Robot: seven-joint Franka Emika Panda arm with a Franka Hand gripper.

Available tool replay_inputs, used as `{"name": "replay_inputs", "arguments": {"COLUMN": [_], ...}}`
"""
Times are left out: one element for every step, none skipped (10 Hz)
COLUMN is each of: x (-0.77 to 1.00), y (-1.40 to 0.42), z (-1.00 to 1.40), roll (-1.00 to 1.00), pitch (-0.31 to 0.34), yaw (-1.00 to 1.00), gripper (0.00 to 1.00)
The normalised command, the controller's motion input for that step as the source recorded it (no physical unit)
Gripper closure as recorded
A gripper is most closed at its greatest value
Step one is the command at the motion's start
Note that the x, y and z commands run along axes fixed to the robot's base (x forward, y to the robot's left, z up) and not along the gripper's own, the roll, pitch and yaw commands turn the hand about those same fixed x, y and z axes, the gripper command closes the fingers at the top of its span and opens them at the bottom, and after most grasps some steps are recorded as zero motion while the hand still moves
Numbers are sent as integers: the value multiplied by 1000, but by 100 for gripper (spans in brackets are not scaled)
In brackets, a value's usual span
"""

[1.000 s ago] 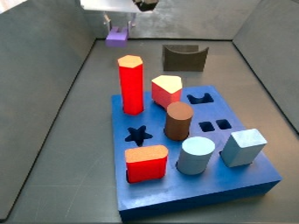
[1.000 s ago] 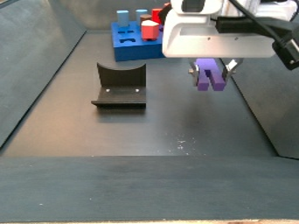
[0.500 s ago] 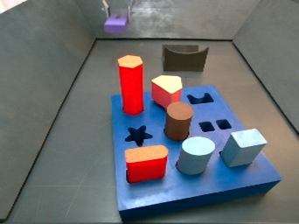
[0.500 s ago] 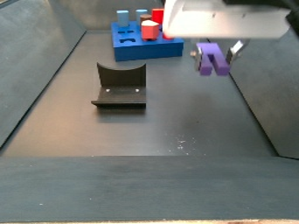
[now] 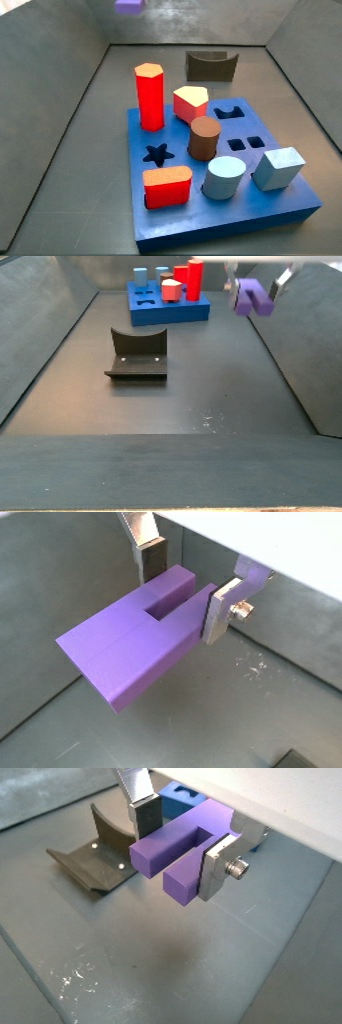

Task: Pick up the double-square object. Move up. Rotate the double-square object. Place the double-square object on the fixture. Regrasp the double-square object. Move to above the board. Insert the double-square object.
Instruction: Place the double-square object on the fixture.

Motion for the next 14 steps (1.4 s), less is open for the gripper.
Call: {"name": "replay_inputs", "arguments": {"x": [1000,1000,1000,1000,1000,1000,1000,1000,1000,1000,1000,1000,1000,1000], "y": [-357,-355,-340,-307,-300,-276,-261,-241,-231,-209,-199,-181,-174,-159], "z": [-456,-484,-484,-460,-441,-399,-382,-360,-347,-320,-305,-286,-277,-256], "roll": [86,85,73,15,-1,-20,-28,-27,-26,-20,-15,-3,3,16], "pitch": [-324,-304,-276,-155,-114,-50,-23,-17,-11,-7,-1,-7,-10,-14], "yaw": [87,90,84,53,46,38,34,31,32,31,34,33,34,37], "gripper": [100,100,100,100,100,100,100,100,100,100,100,100,100,100]}}
